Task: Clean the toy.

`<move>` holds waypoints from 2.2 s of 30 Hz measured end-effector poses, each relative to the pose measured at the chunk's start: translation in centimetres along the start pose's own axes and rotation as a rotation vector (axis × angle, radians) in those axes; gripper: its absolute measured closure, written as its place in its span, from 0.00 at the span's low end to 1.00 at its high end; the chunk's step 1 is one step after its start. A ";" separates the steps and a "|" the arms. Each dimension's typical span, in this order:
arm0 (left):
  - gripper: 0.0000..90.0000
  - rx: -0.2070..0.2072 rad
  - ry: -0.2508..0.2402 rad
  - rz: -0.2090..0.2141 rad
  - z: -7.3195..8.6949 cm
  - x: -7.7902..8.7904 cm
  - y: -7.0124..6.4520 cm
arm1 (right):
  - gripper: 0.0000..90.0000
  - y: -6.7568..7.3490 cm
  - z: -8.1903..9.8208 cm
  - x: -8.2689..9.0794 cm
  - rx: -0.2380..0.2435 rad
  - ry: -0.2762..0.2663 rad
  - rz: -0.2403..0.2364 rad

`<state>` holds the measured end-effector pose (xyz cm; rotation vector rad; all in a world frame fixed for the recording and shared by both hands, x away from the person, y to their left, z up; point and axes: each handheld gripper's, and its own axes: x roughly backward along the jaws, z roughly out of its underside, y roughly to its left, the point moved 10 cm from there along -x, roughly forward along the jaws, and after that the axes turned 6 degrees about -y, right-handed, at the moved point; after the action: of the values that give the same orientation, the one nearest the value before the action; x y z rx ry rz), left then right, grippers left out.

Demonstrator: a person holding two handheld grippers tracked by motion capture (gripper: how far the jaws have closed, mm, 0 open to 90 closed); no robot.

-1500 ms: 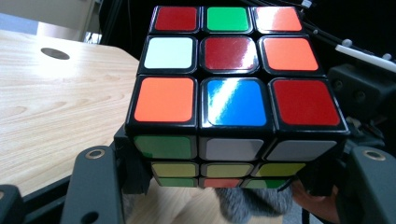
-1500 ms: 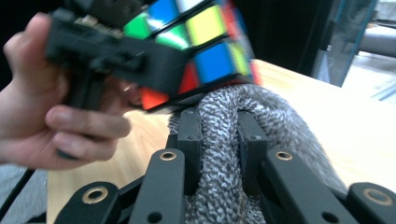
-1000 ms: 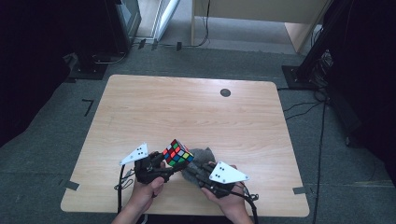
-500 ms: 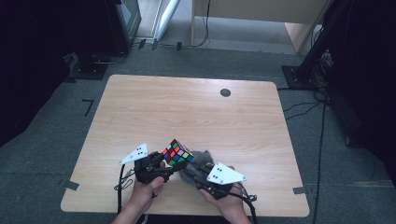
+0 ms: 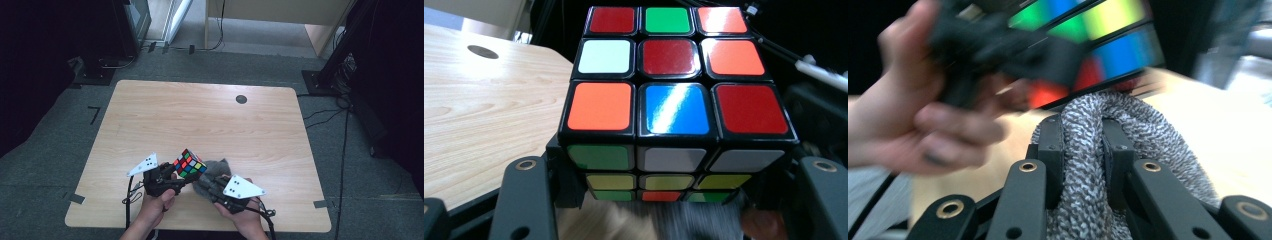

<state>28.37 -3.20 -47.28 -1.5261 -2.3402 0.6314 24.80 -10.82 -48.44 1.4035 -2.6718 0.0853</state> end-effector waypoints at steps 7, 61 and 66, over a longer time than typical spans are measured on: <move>0.38 -0.001 0.000 0.002 0.0 -0.1 -0.1 | 0.85 0.2 0.1 -0.2 0.043 0.029 -0.007; 0.38 0.074 0.165 -0.116 2.1 -1.9 -0.3 | 0.28 -1.6 1.4 -0.8 0.102 0.034 0.168; 0.38 0.090 0.178 -0.101 2.4 -2.2 -0.7 | 0.29 -1.7 1.3 -0.9 0.098 0.024 0.188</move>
<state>27.64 -5.92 -49.04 -1.3573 -2.2088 0.5452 26.61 -11.21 -49.88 1.1631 -2.8077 0.2520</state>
